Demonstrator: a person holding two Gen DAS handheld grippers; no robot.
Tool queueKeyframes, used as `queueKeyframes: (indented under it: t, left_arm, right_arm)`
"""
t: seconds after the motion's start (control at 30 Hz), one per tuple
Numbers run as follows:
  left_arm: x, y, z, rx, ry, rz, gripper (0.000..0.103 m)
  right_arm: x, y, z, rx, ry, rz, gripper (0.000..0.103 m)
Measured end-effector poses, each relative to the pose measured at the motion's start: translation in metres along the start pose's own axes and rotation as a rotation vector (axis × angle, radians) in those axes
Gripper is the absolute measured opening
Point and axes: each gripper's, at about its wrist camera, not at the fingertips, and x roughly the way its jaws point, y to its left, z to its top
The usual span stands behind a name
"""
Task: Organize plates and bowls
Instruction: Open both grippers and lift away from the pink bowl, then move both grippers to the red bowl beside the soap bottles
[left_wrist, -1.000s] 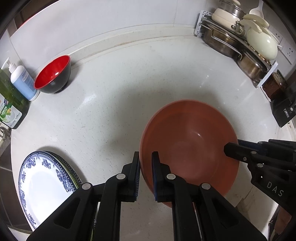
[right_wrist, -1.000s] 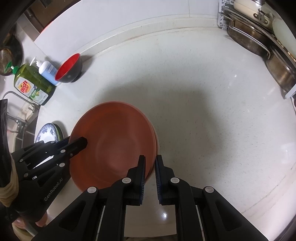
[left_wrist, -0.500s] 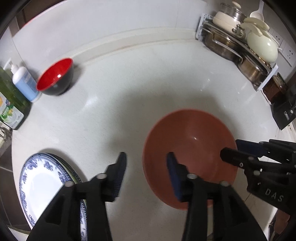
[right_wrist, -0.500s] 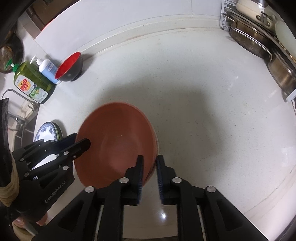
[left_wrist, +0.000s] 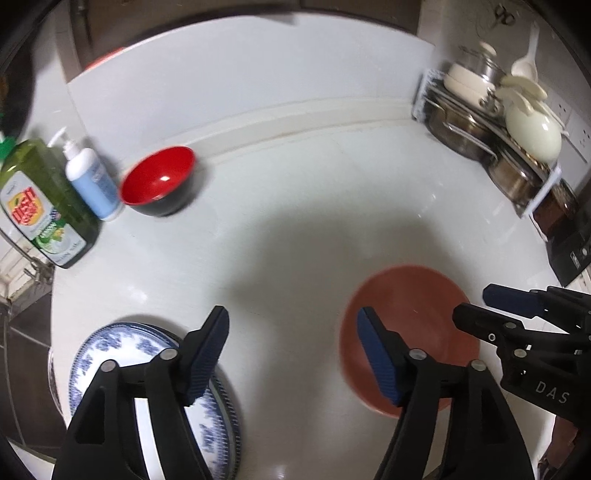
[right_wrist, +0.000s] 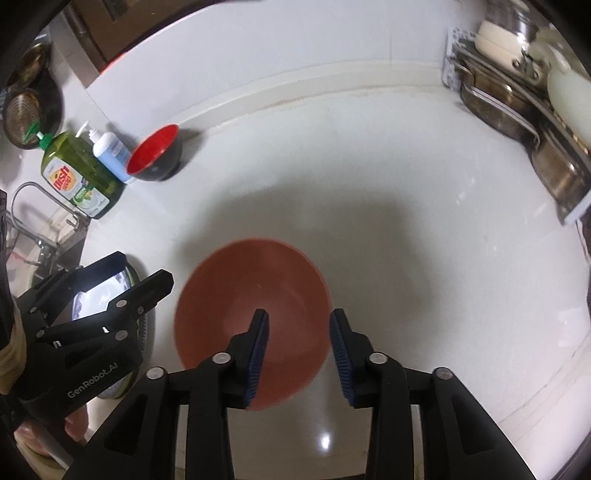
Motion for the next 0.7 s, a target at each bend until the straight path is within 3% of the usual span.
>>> queueKeyframes:
  t: [0.17,0.7]
  left_arm:
    - [-0.013,0.03,0.009,-0.038,-0.044,0.05,0.083]
    - [-0.027,0.123,0.043,-0.089,-0.09,0.152,0.088]
  right_arm:
    - [-0.007,0.021,0.014,-0.028,-0.049,-0.006,0.052]
    - [0.002,0.101,0.077,-0.133,-0.122,0.056,0.053]
